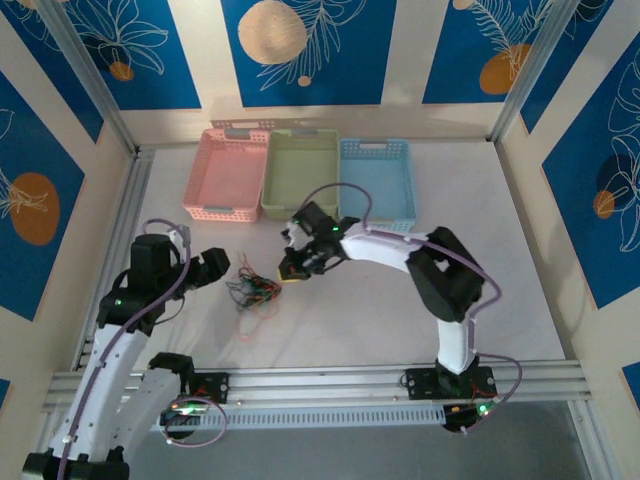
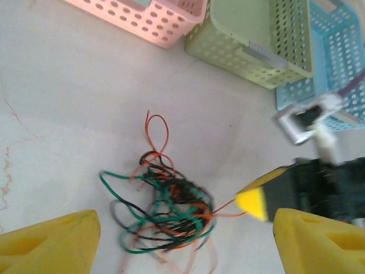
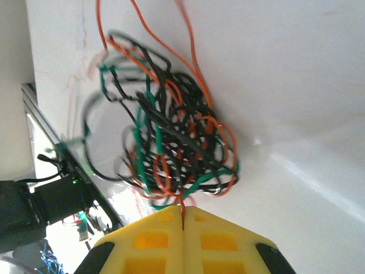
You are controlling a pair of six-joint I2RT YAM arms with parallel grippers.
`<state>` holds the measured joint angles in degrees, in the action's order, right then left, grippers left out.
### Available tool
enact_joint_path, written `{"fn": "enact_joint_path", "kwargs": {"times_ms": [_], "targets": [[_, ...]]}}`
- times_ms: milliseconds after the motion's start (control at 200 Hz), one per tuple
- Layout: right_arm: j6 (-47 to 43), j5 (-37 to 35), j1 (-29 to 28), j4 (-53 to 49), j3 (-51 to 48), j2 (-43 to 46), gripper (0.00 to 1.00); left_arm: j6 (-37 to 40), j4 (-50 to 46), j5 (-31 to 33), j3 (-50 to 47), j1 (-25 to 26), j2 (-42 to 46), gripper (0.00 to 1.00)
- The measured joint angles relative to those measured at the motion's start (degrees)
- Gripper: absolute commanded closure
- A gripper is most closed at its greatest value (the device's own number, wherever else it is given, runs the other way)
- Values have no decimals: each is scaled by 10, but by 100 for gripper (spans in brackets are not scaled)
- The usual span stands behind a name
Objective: Untangle the cables
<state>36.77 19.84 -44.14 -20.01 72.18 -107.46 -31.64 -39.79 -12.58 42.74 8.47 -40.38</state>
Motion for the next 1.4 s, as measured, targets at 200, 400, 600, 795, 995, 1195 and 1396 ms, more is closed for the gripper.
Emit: {"fn": "enact_joint_path", "kwargs": {"times_ms": [200, 400, 600, 795, 995, 1195, 1396], "targets": [[-19, 21, 76, 32, -128, 127, 100, -15, 35, -62, -27, 10, -42, 29], [-30, 31, 94, 42, -181, 158, 100, -37, 96, -82, -69, 85, -73, 30], [-39, 36, 103, 44, -182, 157, 100, -43, 144, -68, -73, 191, -116, 27], [-47, 38, 104, 44, -182, 154, 100, -17, 138, 3, -16, 291, -208, 27], [-51, 37, 104, 44, -182, 154, 100, 23, 143, 62, 49, 351, -310, 34], [-51, 37, 105, 46, -183, 154, 100, 49, 143, 105, 91, 363, -398, 46], [-51, 35, 105, 46, -183, 154, 100, 52, 141, 134, 92, 367, -416, 60]]}}
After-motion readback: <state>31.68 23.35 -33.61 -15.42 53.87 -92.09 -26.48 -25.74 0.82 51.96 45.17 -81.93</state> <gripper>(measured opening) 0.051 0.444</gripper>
